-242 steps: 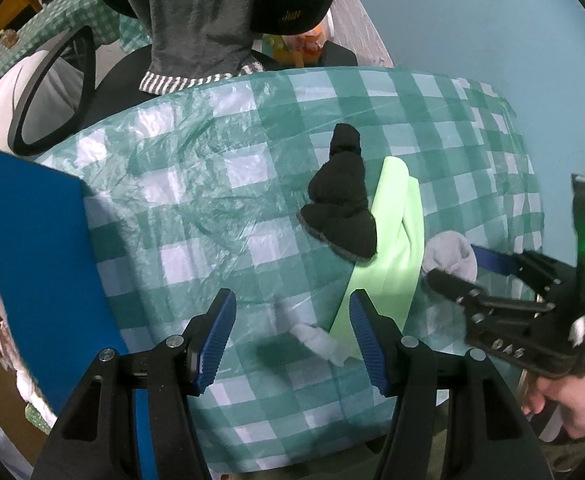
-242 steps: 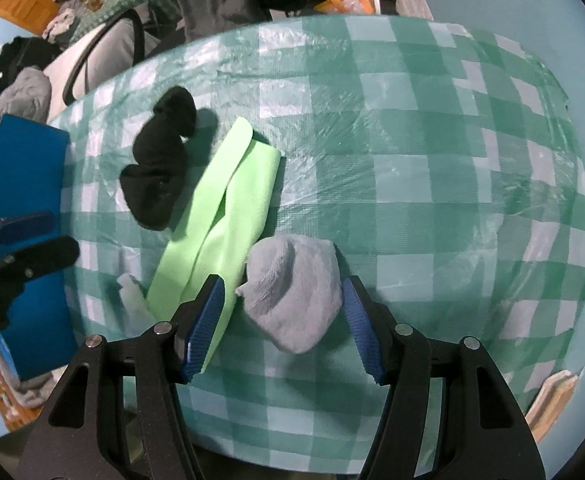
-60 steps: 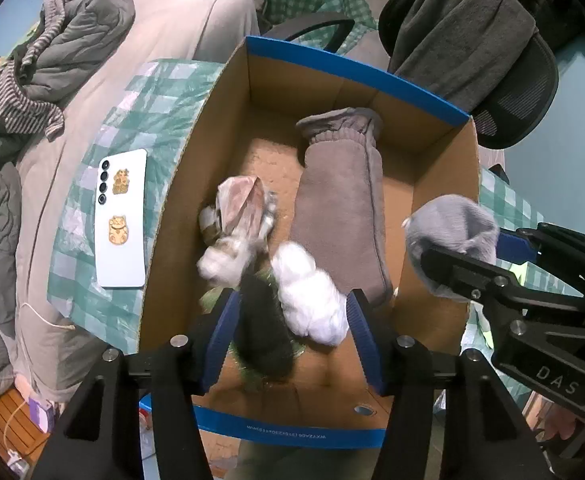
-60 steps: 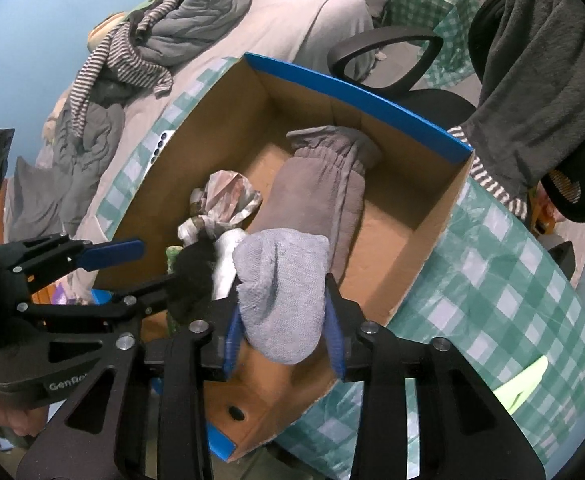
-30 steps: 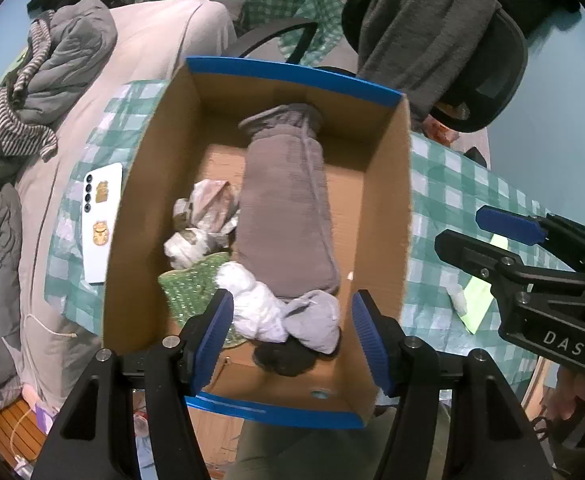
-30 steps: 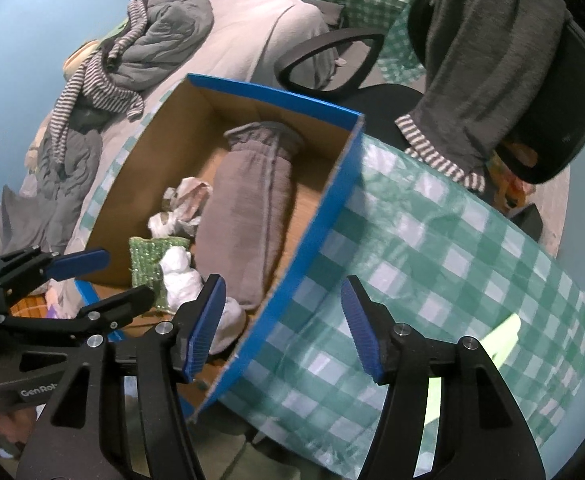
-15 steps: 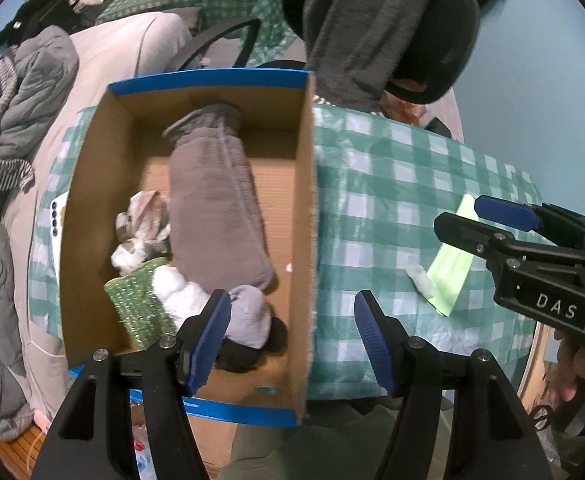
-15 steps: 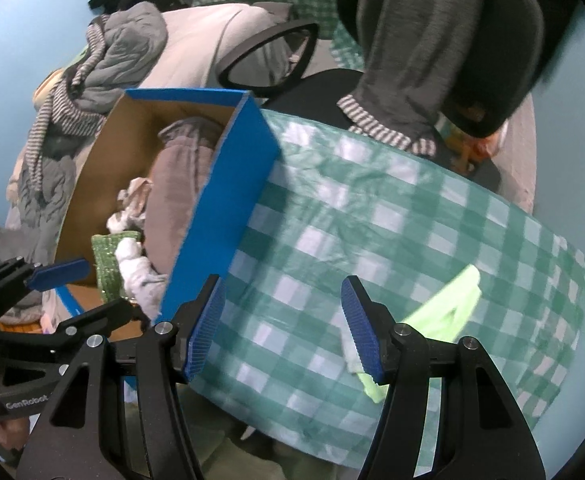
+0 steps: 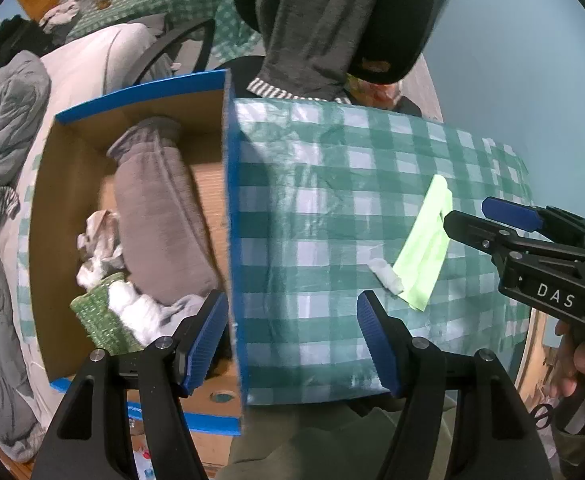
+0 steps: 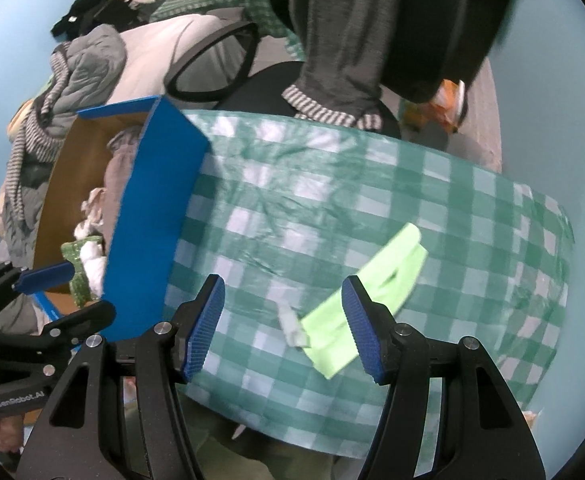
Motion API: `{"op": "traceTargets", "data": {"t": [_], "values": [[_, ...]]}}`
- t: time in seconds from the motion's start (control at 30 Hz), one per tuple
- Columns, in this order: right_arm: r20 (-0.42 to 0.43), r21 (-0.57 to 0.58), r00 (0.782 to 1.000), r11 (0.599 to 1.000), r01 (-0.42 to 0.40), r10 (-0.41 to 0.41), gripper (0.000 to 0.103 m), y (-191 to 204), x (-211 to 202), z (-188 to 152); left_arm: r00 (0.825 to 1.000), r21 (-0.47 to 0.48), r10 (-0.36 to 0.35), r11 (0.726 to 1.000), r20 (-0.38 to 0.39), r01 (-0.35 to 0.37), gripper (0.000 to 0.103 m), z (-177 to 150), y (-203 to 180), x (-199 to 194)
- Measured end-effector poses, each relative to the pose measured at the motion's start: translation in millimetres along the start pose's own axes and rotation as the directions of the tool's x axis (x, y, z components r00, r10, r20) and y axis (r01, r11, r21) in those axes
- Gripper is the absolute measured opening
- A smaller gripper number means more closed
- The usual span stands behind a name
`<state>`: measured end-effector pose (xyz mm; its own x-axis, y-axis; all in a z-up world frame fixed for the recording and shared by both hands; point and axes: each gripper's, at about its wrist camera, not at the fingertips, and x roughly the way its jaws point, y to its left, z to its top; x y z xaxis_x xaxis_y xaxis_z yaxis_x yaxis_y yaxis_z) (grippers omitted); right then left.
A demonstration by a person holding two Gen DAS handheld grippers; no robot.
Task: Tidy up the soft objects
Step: 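Move both grippers back over the table to the lime-green cloth strip, then close the right gripper on the lime-green cloth strip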
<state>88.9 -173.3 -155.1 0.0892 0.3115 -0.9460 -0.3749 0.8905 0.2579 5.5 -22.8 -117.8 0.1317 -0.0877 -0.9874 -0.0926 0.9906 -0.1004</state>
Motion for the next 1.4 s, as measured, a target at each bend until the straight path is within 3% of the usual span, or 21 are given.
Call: {"op": "traceTargets", "data": {"t": [0.4,0.9,1.23,1.4], "values": [[-0.025,0.084,0.999,0.995,0.050,-0.048,0.063,-44,10,-13,0.999,0.066,0.013,0.998,-0.040,-0.011,0.070,18,-35,28],[-0.127,0.191,0.991,0.979,0.065,-0.041,0.063,-79,75,-17,0.994,0.082,0.048,0.996,-0.098,-0.040,0.070,39,-48,78],[-0.171,0.179,0.980,0.975,0.129,-0.098,0.063,-80,105,-14,0.990,0.083,0.056,0.995,-0.127,-0.046,0.070,46,-51,100],[-0.182,0.103,0.966,0.974,0.202,-0.181,0.063,-68,115,-14,0.987,0.064,0.055,0.997,-0.152,-0.046,0.070,43,-51,107]]}}
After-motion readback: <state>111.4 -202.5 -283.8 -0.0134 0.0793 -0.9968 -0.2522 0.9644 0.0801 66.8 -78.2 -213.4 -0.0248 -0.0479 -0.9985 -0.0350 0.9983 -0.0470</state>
